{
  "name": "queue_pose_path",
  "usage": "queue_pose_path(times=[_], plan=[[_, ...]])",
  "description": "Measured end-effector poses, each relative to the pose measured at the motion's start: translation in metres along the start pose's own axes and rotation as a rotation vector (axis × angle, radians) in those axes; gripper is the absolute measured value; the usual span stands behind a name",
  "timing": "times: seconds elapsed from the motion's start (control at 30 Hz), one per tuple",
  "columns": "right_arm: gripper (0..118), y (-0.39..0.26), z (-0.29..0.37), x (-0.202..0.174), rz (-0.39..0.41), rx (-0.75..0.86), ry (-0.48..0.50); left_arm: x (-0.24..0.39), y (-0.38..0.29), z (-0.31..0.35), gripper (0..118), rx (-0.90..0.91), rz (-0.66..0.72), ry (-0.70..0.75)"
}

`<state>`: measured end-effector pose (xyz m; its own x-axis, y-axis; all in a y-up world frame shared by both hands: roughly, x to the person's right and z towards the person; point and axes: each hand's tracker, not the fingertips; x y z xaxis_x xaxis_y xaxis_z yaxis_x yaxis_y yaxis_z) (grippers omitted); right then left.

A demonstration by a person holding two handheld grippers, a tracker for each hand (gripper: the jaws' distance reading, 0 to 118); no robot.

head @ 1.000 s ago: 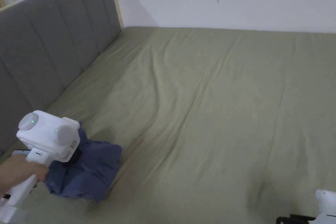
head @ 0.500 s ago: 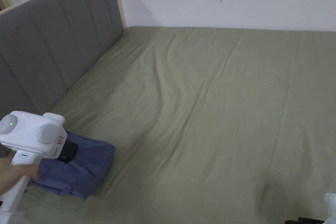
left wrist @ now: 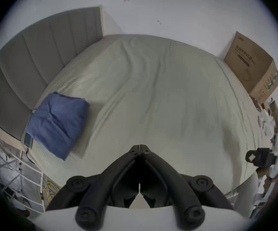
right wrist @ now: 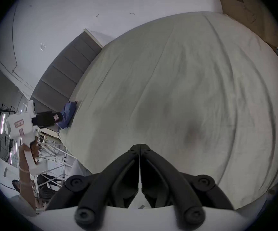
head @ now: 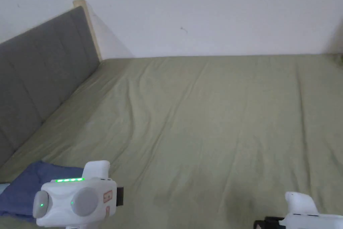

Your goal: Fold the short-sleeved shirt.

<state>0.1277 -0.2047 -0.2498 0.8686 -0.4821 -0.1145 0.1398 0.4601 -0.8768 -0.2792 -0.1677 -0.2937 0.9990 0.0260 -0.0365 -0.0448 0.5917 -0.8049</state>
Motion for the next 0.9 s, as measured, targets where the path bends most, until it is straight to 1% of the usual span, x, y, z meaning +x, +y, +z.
queue_pose_path(times=[0.03, 0.1, 0.17, 0.23, 0.27, 0.37, 0.43, 0.5, 0.6, 0.63, 0.7, 0.77, 0.8, 0.87, 0.9], plan=[[0, 0.0, 0.006, 0.002, 0.0, 0.017, 0.002, 0.016, -0.003, 0.005, 0, 0.019, -0.037, -0.004], [0, 0.001, 0.018, 0.006, 0.017, 0.057, -0.02, 0.039, -0.004, 0.019, 0, 0.07, -0.036, -0.001], [0, 0.004, 0.033, 0.006, 0.049, 0.116, -0.057, 0.066, -0.003, 0.04, 0, 0.137, -0.087, -0.018], [0, 0.011, 0.05, 0.0, 0.092, 0.186, -0.108, 0.089, 0.007, 0.063, 0, 0.225, -0.142, 0.027], [0, 0.015, 0.059, -0.004, 0.115, 0.216, -0.132, 0.097, 0.011, 0.076, 0, 0.262, -0.148, 0.033], [0, 0.03, 0.089, -0.024, 0.209, 0.332, -0.205, 0.12, 0.025, 0.113, 0, 0.394, -0.135, 0.008], [0, 0.039, 0.11, -0.042, 0.277, 0.436, -0.277, 0.132, 0.029, 0.139, 0, 0.482, -0.123, 0.013], [0, 0.044, 0.13, -0.06, 0.317, 0.55, -0.34, 0.145, 0.032, 0.16, 0, 0.573, -0.123, 0.035], [0, 0.046, 0.155, -0.084, 0.363, 0.702, -0.388, 0.16, 0.029, 0.186, 0, 0.714, -0.146, 0.106], [0, 0.044, 0.162, -0.091, 0.383, 0.753, -0.405, 0.161, 0.028, 0.192, 0, 0.743, -0.147, 0.1], [0, 0.039, 0.171, -0.102, 0.396, 0.827, -0.442, 0.162, 0.026, 0.201, 0, 0.77, -0.119, 0.035], [0, 0.033, 0.179, -0.112, 0.398, 0.901, -0.461, 0.166, 0.024, 0.206, 0, 0.775, -0.128, 0.042], [0, 0.031, 0.18, -0.115, 0.395, 0.917, -0.478, 0.167, 0.022, 0.207, 0, 0.782, -0.129, 0.063], [0, 0.027, 0.181, -0.119, 0.379, 0.937, -0.51, 0.169, 0.018, 0.209, 0, 0.797, -0.136, 0.055], [0, 0.025, 0.181, -0.118, 0.374, 0.939, -0.501, 0.169, 0.017, 0.209, 0, 0.796, -0.135, 0.052]])
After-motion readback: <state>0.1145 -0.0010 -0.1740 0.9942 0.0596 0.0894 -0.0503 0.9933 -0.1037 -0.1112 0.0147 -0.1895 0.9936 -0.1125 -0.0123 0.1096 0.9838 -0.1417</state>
